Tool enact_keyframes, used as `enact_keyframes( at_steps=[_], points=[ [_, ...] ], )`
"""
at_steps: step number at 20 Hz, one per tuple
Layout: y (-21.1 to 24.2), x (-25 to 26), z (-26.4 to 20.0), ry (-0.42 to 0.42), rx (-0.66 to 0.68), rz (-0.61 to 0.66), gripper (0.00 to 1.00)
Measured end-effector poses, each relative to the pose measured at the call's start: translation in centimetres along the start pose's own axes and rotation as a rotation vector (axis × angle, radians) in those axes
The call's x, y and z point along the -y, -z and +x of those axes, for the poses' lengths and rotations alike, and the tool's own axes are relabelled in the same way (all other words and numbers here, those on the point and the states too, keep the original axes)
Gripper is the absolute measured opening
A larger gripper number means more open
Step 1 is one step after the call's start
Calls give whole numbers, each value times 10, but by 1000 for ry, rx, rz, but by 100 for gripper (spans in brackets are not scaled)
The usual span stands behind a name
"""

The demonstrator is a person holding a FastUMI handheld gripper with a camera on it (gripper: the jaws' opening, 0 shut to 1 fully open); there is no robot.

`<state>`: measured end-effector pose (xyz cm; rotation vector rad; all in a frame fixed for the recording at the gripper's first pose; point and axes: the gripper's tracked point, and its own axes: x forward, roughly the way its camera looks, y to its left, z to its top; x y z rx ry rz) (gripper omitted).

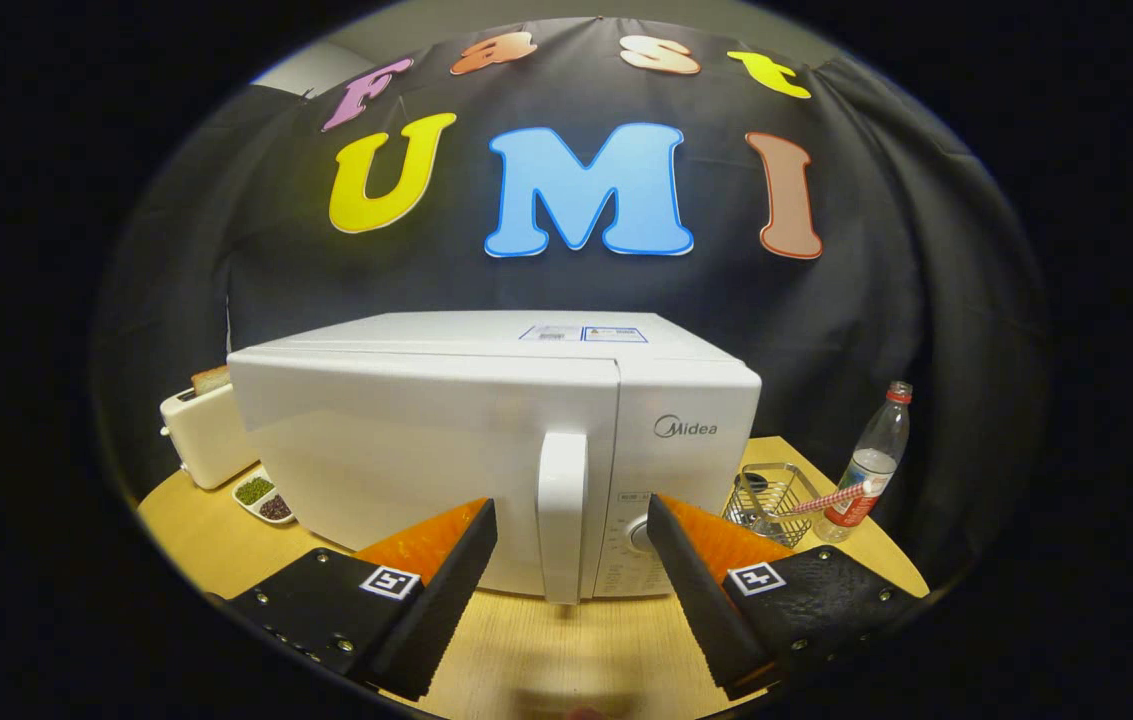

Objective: Open the microwave, put the food inside, and close the microwave door.

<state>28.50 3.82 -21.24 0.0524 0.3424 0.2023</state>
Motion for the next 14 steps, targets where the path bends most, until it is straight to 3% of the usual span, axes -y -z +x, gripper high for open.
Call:
enact_keyframes(
  at_steps=[5,8,11,12,13,14],
  points=[
    [6,-1,16,-3,-17,-21,96],
    [11,3,19,28,-24,-48,57],
    [9,3,14,26,-26,-45,55],
    [10,3,19,29,-32,-32,48],
    [12,2,17,30,-39,-9,48],
    [12,-2,17,10,-44,10,40]
  ],
)
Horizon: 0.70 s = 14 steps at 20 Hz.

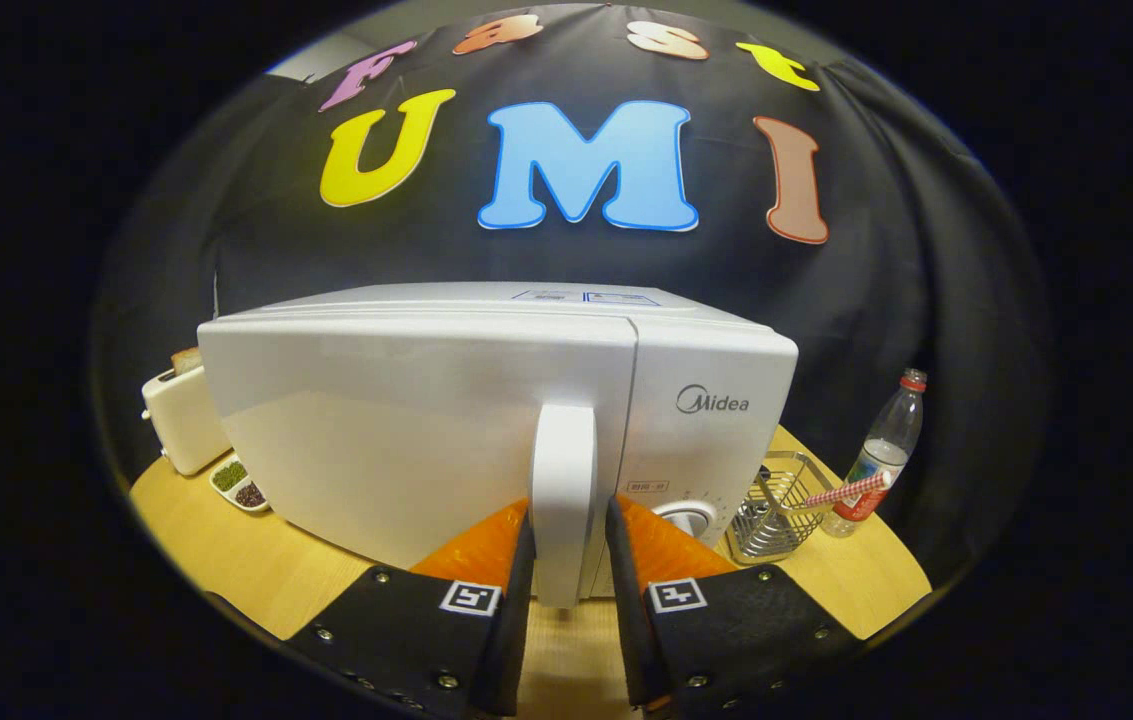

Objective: Open the microwave, put the food inside, and close the microwave door.

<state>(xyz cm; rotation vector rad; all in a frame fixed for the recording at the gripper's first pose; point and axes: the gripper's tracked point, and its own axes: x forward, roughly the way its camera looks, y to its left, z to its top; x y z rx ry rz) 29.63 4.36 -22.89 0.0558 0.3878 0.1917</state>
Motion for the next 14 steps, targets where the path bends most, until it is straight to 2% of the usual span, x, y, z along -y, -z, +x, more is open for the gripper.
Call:
enact_keyframes(
  at_steps=[1,2,5,7,13,14],
  points=[
    [5,-2,14,29,-8,15,39],
    [0,-1,-2,50,-13,7,18],
    [0,-3,-1,53,-24,30,12],
    [-1,-3,-2,31,-32,26,12],
    [1,-3,-6,42,-45,10,12],
    [0,-3,-5,48,-41,0,9]
  ],
)
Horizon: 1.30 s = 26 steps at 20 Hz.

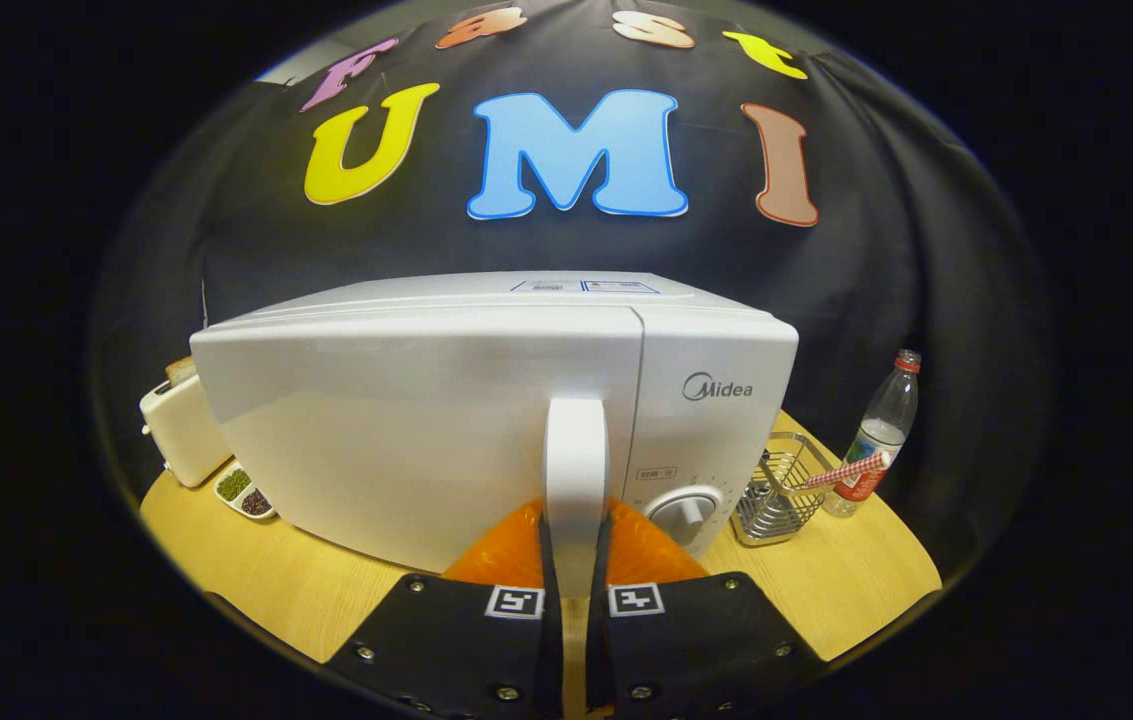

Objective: Open the microwave, put the food inside, and close the microwave door.

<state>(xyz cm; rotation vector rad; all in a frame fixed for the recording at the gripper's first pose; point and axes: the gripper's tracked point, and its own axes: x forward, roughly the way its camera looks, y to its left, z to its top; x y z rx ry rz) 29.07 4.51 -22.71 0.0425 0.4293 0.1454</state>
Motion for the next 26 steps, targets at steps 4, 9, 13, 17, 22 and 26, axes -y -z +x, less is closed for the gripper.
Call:
enact_keyframes(
  at_steps=[4,9,13,17,22,26],
  points=[
    [0,1,-2,23,-10,22,9],
    [17,-11,-47,50,8,-41,9],
    [29,-21,-71,35,-29,2,9],
    [40,-37,-99,23,-35,-22,9],
    [50,-56,-127,9,-48,-15,9],
    [57,-73,-147,-5,-58,-19,9]
  ],
)
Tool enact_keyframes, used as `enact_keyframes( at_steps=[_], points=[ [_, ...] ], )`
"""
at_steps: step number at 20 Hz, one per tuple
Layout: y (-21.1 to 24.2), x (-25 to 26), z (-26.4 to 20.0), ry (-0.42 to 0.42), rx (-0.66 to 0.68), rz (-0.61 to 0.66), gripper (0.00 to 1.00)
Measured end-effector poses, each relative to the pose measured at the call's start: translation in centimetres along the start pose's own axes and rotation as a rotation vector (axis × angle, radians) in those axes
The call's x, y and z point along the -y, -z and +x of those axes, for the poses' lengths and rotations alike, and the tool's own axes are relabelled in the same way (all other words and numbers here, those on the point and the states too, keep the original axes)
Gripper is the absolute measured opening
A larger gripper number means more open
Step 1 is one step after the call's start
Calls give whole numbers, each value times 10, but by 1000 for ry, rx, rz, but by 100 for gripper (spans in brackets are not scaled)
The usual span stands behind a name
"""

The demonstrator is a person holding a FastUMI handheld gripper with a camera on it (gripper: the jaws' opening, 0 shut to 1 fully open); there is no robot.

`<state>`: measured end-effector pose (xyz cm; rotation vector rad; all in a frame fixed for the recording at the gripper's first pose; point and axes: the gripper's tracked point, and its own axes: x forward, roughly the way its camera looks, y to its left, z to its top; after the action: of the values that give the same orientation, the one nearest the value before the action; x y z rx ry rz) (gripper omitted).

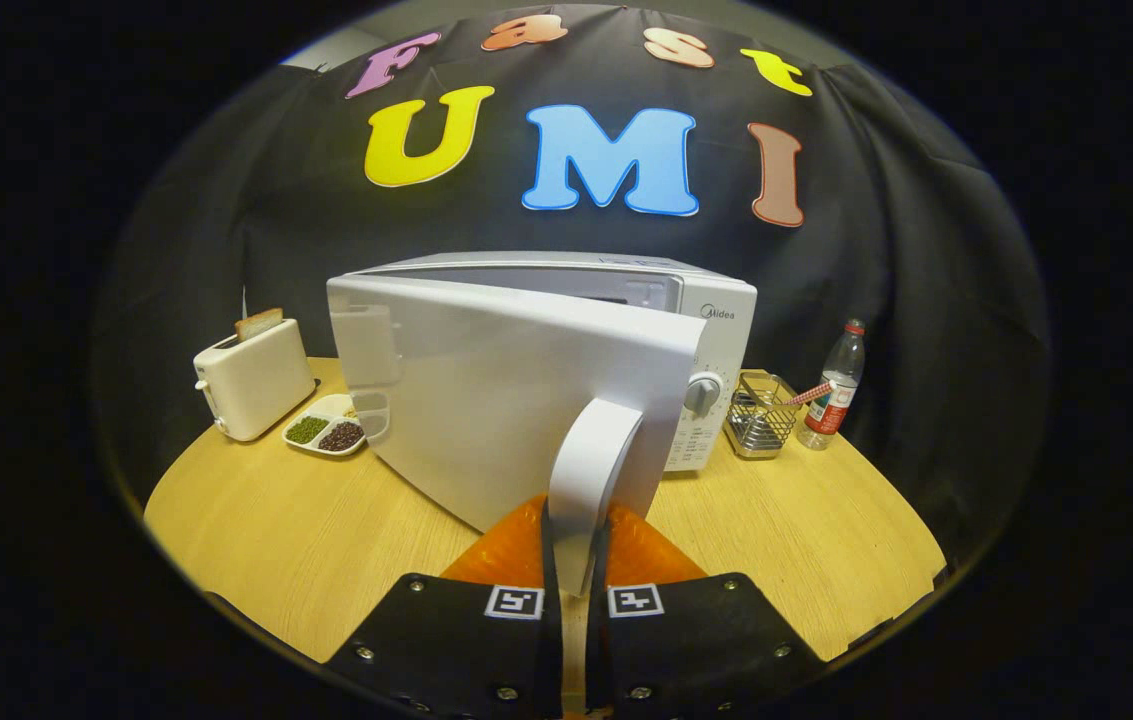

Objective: Open the microwave, put the food inside, and close the microwave door.

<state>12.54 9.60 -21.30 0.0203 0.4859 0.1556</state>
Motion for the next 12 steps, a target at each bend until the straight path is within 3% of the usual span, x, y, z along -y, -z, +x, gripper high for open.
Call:
enact_keyframes(
  at_steps=[12],
  points=[
    [23,-76,-62,-76,-16,-13,13]
  ],
)
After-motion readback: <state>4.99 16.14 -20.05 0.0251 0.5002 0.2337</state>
